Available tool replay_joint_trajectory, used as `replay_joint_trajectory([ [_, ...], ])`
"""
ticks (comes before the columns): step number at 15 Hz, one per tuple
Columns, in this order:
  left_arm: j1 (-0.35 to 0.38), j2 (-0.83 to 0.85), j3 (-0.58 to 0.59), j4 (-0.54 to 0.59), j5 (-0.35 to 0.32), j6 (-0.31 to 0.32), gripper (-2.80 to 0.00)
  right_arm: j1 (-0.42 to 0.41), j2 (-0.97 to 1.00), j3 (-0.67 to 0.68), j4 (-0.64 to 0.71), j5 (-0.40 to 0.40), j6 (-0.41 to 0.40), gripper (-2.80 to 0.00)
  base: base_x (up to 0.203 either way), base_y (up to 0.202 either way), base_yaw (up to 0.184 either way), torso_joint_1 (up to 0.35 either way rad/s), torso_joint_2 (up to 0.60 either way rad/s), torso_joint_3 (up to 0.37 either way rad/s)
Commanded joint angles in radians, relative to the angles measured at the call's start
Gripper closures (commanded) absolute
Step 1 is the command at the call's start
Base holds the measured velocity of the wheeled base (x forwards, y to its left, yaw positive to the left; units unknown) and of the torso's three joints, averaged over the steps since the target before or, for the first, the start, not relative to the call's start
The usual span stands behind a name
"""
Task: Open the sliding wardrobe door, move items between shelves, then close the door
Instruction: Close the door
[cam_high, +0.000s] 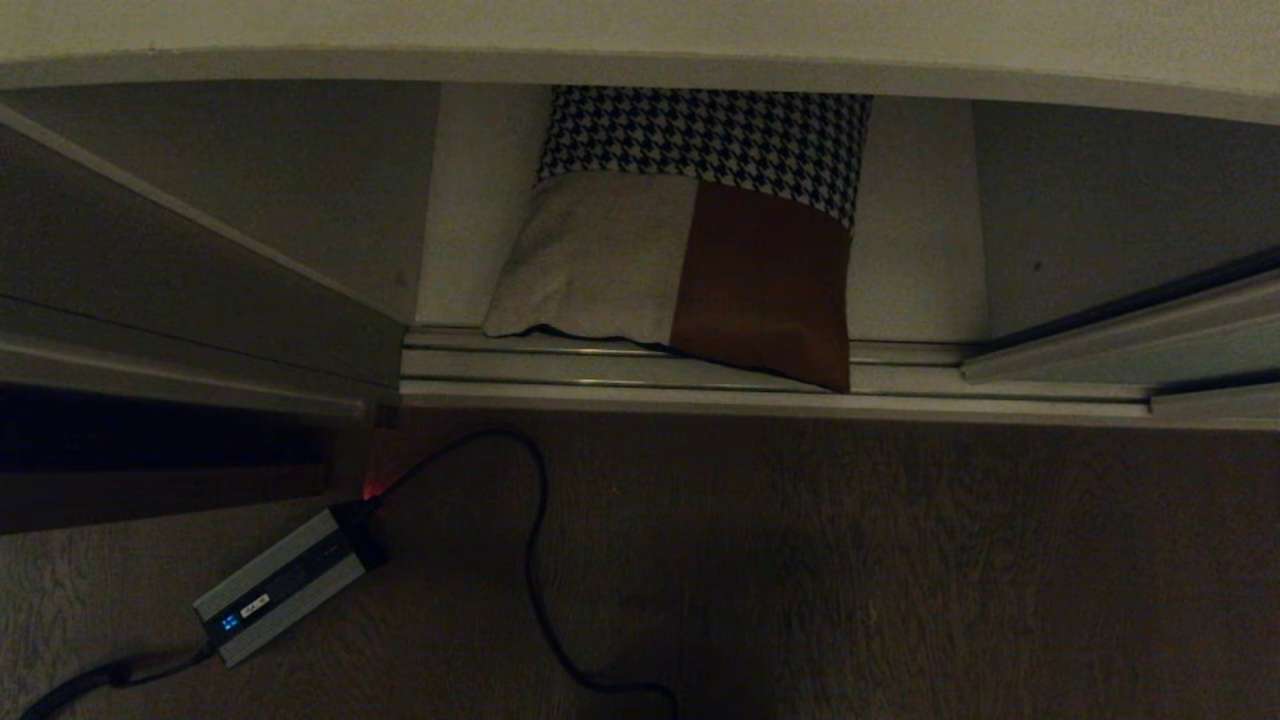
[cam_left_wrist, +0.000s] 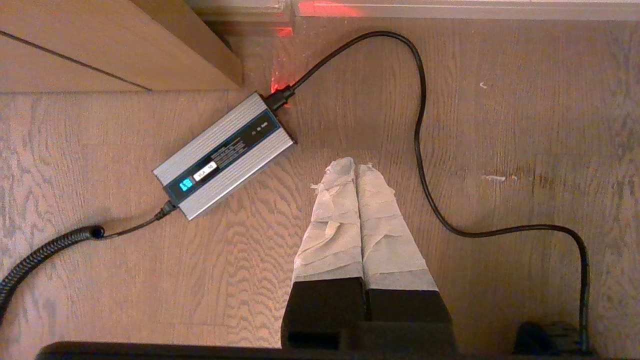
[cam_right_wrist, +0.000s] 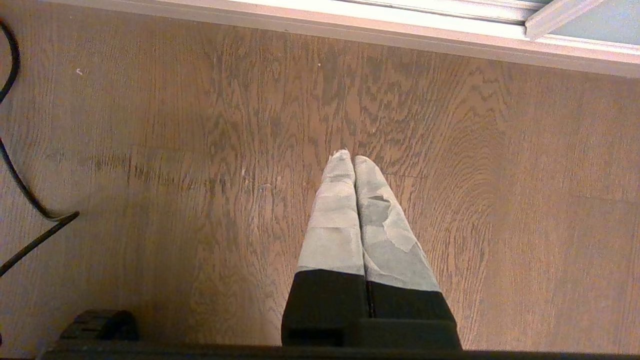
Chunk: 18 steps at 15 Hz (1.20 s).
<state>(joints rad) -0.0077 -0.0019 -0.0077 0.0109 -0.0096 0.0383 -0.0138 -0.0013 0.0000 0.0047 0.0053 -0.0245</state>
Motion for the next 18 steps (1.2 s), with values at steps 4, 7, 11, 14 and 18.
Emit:
replay_joint_trajectory([
  [4,0.0,0.003,0.0,0.0,0.0,0.0,0.0,0.0,0.004,0.003,0.0,0.002,0.003,0.0,0.0,0.0,0.0,0.0,0.0,0.0],
  [7,0.0,0.003,0.0,0.0,-0.001,0.0,0.0,0.0,0.004,0.003,0.0,0.002,0.002,0.0,0.0,0.0,0.0,0.0,0.0,0.0],
  [11,0.0,0.002,0.0,0.0,-0.001,0.0,0.0,0.0,0.004,0.003,0.0,0.001,0.006,0.0,0.0,0.0,0.0,0.0,0.0,0.0],
  [14,0.0,0.003,0.0,0.0,-0.001,0.0,0.0,-0.001,0.004,0.003,0.0,0.001,0.006,0.0,0.0,0.0,0.0,0.0,0.0,0.0],
  [18,0.0,0.003,0.0,0.0,0.0,0.0,0.0,0.0,0.004,0.003,0.0,0.001,0.006,0.0,0.0,0.0,0.0,0.0,0.0,0.0],
])
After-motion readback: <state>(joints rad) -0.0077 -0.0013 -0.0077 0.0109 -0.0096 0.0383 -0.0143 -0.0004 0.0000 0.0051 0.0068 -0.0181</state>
